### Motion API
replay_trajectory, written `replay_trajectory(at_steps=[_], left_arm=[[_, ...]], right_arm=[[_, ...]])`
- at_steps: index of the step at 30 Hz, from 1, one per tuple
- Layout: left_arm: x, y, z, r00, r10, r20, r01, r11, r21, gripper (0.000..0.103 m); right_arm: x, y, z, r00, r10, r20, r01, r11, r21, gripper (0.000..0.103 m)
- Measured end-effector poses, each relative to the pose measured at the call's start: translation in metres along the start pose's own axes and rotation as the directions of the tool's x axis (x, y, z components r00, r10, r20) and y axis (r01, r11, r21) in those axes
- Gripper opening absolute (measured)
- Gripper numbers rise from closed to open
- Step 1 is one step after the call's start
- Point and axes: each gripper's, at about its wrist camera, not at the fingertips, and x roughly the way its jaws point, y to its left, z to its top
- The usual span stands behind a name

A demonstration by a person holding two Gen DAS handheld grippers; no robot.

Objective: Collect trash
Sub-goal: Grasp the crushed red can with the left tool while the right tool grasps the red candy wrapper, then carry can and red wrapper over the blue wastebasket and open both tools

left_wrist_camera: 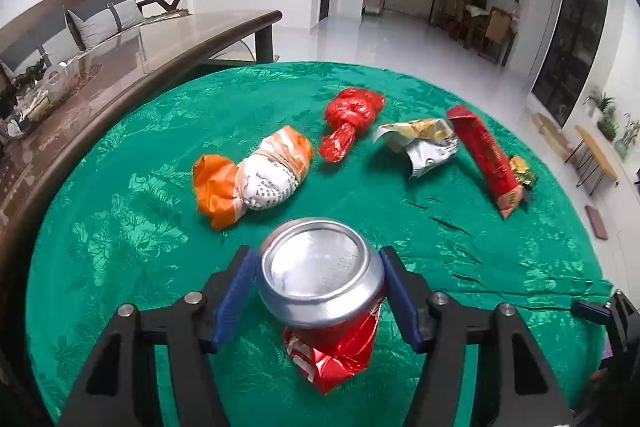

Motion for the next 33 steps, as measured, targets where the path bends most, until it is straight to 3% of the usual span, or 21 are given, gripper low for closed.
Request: replay_trajectory(at_steps=[6, 10, 12, 14, 16, 18, 23, 24, 25, 26, 28, 33], left_arm=[[-0.014, -0.001, -0.017, 1.000, -0.025, 0.012, 0.025, 1.000, -0.006, 0.064], [-0.018, 0.000, -0.016, 0.999, -0.053, 0.013, 0.053, 0.998, -0.026, 0.064], [-0.020, -0.001, -0.015, 0.998, -0.059, 0.016, 0.060, 0.998, -0.030, 0.064], [-0.023, -0.002, -0.012, 0.998, -0.065, 0.026, 0.065, 0.997, -0.032, 0.064], [-0.026, -0.002, -0.010, 0.997, -0.075, 0.037, 0.076, 0.996, -0.036, 0.064], [-0.029, -0.004, -0.010, 0.995, -0.087, 0.041, 0.088, 0.995, -0.036, 0.064], [-0.028, -0.014, -0.013, 0.994, -0.102, 0.031, 0.103, 0.995, -0.008, 0.064], [-0.027, -0.016, -0.014, 0.994, -0.108, 0.027, 0.108, 0.994, -0.004, 0.064], [-0.027, -0.018, -0.014, 0.993, -0.114, 0.023, 0.114, 0.994, 0.002, 0.064], [-0.026, -0.020, -0.015, 0.993, -0.117, 0.021, 0.116, 0.993, 0.007, 0.064], [-0.026, -0.022, -0.014, 0.992, -0.123, 0.019, 0.122, 0.992, 0.015, 0.064], [-0.028, -0.035, -0.017, 0.988, -0.154, 0.017, 0.154, 0.987, 0.041, 0.064]], right_arm=[[-0.010, -0.020, 0.006, 0.997, 0.077, 0.021, -0.079, 0.994, 0.082, 0.102], [-0.014, -0.072, 0.032, 0.998, -0.038, 0.047, 0.027, 0.977, 0.212, 0.102], [-0.010, -0.089, 0.055, 0.998, -0.033, 0.051, 0.019, 0.970, 0.244, 0.102], [0.002, -0.092, 0.084, 0.999, 0.003, 0.034, -0.010, 0.978, 0.210, 0.095], [0.020, -0.087, 0.110, 1.000, 0.008, 0.006, -0.009, 0.987, 0.161, 0.079], [0.042, -0.083, 0.130, 1.000, -0.009, -0.028, 0.012, 0.992, 0.125, 0.076], [0.089, -0.086, 0.156, 0.994, -0.042, -0.096, 0.052, 0.993, 0.103, 0.059], [0.095, -0.088, 0.157, 0.993, -0.033, -0.110, 0.046, 0.992, 0.113, 0.050], [0.102, -0.090, 0.159, 0.991, -0.023, -0.130, 0.039, 0.992, 0.123, 0.026], [0.106, -0.091, 0.158, 0.989, -0.020, -0.150, 0.040, 0.991, 0.126, 0.015], [0.099, -0.090, 0.156, 0.990, -0.008, -0.140, 0.028, 0.990, 0.140, 0.014], [0.052, -0.079, 0.142, 0.992, 0.113, -0.051, -0.101, 0.975, 0.199, 0.013]])
